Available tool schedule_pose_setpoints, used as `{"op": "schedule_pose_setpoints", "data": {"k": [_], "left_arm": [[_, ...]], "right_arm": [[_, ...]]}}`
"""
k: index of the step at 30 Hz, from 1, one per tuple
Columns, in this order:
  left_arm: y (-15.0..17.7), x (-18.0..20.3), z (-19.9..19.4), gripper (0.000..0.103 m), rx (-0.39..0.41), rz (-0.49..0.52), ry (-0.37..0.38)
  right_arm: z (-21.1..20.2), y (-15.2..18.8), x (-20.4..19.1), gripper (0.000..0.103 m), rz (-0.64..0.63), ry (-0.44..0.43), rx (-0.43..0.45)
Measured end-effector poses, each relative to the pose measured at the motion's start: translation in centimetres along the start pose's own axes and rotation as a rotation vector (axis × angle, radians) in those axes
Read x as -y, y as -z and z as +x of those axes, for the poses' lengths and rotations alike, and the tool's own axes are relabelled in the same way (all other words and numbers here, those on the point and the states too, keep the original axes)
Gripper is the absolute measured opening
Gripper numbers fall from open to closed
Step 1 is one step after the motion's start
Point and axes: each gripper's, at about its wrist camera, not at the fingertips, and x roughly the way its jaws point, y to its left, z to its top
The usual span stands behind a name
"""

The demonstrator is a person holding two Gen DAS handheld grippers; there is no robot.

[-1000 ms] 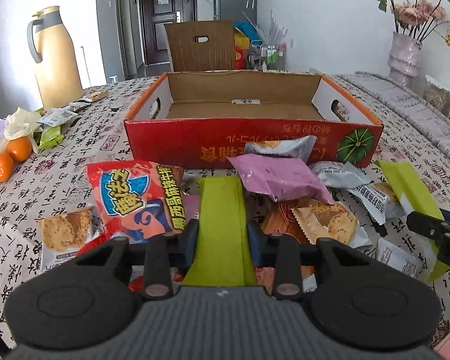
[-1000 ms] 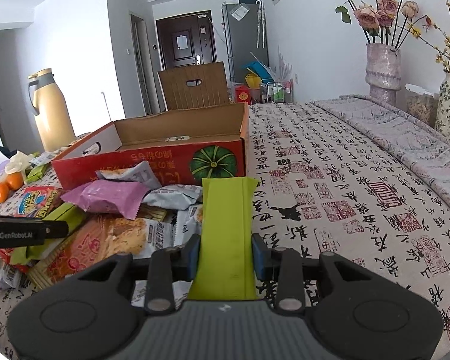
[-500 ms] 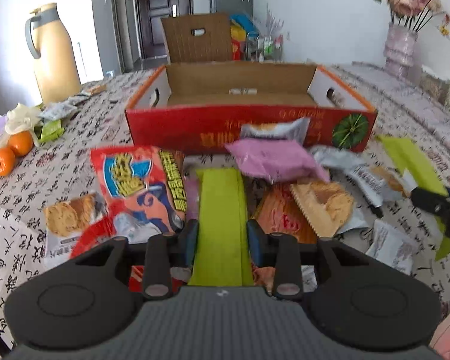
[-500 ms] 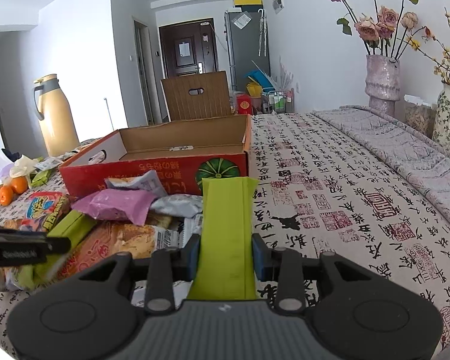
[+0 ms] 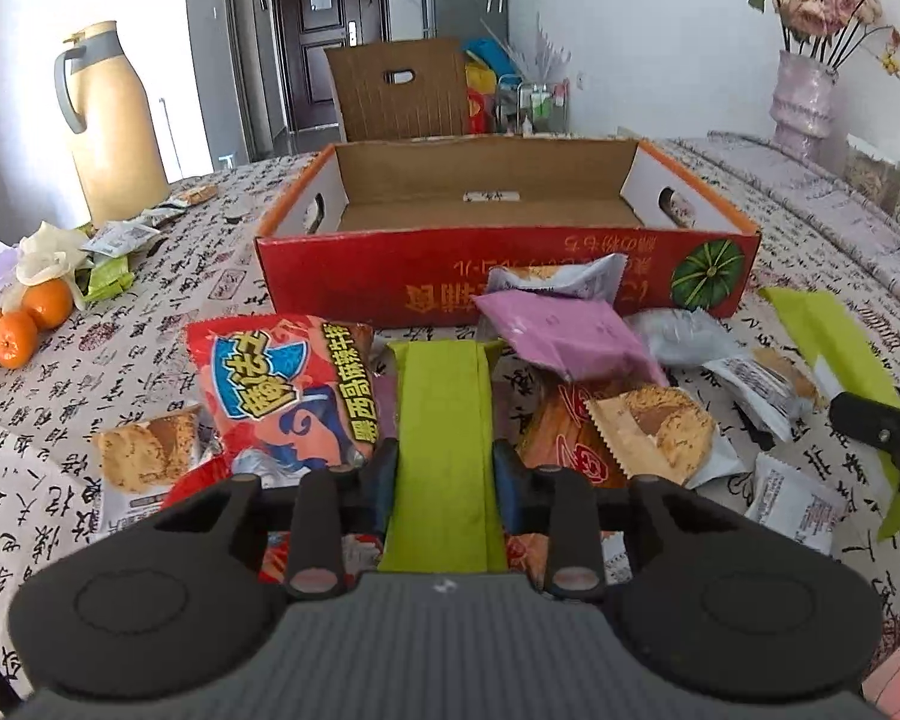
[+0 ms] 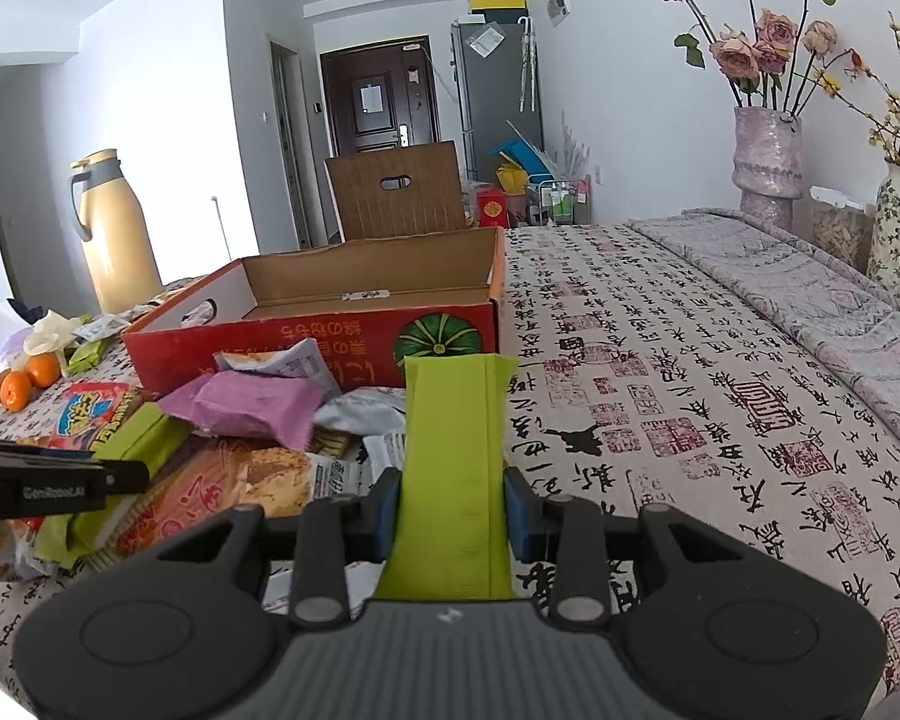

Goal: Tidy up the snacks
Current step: 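Lift both green bars and carry them over the open cardboard box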

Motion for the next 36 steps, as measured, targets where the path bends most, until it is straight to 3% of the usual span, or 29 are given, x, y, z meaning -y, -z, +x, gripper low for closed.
{"op": "schedule_pose_setpoints", "data": {"k": [8,19,28,36], "left_arm": [[-0.8,-0.9,-2.2,0.033,0.066,-0.016,0.01],[-6.5,-1.5,-2.7,0.033,0.167,-0.013,0.014],[-11.6,-1.1,-0.8,0.033,0.207,0.015,0.007],[-15.8,-1.3,4.0,0.033,0.176,0.032,-0.044]], "right_arm": [[-0.2,-0.4,-0.7,0.034,-0.009,-0.014,0.015],[1.1,-4.1,-2.5,0.034,-0.037,-0.028,0.084],[4.3,-9.5,-3.7,0.034,-0.058,-0.014,0.138],[10.6,-14.2,-4.3,0.034,-0.061,-0.002,0.085]]}}
